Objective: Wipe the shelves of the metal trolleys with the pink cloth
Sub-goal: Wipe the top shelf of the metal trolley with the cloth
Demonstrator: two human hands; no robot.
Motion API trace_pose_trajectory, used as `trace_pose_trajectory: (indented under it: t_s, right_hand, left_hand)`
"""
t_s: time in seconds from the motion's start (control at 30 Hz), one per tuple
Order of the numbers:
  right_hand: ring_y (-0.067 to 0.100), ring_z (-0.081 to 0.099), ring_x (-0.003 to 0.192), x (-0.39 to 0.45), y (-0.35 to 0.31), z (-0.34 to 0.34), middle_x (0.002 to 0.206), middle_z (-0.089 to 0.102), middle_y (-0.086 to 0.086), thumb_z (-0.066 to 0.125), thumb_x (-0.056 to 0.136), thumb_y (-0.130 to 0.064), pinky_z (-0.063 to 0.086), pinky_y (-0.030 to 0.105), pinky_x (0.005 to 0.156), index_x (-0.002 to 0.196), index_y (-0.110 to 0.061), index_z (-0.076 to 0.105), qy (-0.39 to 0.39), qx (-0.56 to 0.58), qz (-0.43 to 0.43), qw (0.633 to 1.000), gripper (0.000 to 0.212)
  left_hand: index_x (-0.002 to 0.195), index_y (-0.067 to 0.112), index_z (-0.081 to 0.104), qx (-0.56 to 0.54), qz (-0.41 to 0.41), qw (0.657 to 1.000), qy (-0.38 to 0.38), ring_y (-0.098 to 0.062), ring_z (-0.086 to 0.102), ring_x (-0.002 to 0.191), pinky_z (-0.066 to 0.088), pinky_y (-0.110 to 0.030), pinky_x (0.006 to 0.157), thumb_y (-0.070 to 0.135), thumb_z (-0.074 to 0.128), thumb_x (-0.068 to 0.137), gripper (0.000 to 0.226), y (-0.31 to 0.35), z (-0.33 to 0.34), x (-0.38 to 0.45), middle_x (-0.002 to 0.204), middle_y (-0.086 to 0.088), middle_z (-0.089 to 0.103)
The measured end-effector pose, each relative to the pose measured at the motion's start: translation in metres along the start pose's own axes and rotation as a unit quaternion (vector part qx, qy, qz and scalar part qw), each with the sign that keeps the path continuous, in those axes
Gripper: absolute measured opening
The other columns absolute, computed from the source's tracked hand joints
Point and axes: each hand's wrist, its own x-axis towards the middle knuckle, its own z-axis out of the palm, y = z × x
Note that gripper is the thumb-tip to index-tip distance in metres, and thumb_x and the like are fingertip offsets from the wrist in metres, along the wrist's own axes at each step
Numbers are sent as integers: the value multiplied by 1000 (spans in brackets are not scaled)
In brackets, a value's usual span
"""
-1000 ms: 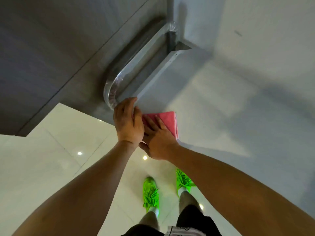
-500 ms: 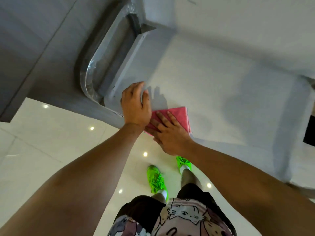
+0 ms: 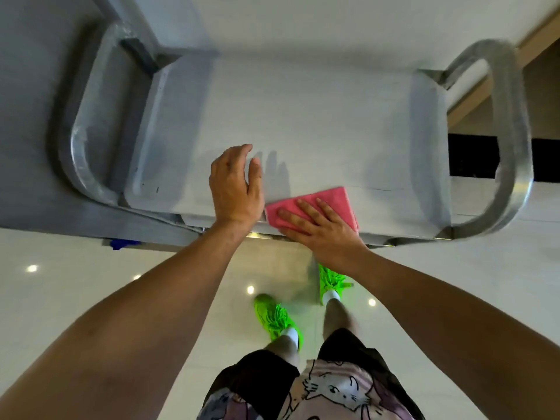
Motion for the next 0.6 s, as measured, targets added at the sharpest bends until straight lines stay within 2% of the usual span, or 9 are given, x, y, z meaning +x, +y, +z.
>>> trace_pose_trajectory:
  t_s: [0.03,0.13,0.27,0.33,0.47,0.6]
  right_hand:
    - [37,30,151,-10,6,2,167,25,-3,55,91,-17,32,60,117,155,-35,43,0,-5,5,1000,68]
    - [38,28,151,-38,22,6,167,24,-2,28,92,-15,29,63,118,155,-35,42,-19,11,22,1000,68]
    - [37,17,155,-68,36,15,169,8,-6,15,91,-16,11,61,124,160,-38,26,-43,46,48,997,73]
    - [37,16,155,-81,41,21,169,8,-7,21,91,-15,7,60,124,160,-39,24,-36,59,62,996,72]
    - [37,12,156,-109,52,30,171,8,-7,51,89,-14,5,61,124,160,-42,21,-20,83,107,991,83]
    - [38,7,157,-140,63,38,171,6,-6,56,94,-24,4,64,123,160,-43,19,-14,101,145,984,79]
  left_hand:
    - [127,10,63,-6,-2,1000,-5,-23,51,119,45,-42,101,42,37,103,48,6,4,-3,126,-7,64]
    - [129,13,62,-11,1,1000,-20,-20,51,121,46,-41,102,46,35,103,49,23,19,-15,127,-5,63]
    - [130,15,61,-12,2,1000,-19,-21,51,122,47,-43,103,48,35,103,50,47,38,-28,129,-5,62]
    - [129,13,62,-8,8,1000,-17,-22,52,121,46,-44,102,47,35,103,50,58,48,-34,128,-5,63]
    - [127,11,63,-4,20,1000,-22,-24,52,119,45,-43,102,43,38,103,48,84,69,-45,125,-7,64]
    - [127,10,63,-6,35,999,-25,-24,52,120,44,-39,103,43,38,102,48,112,85,-53,125,-8,64]
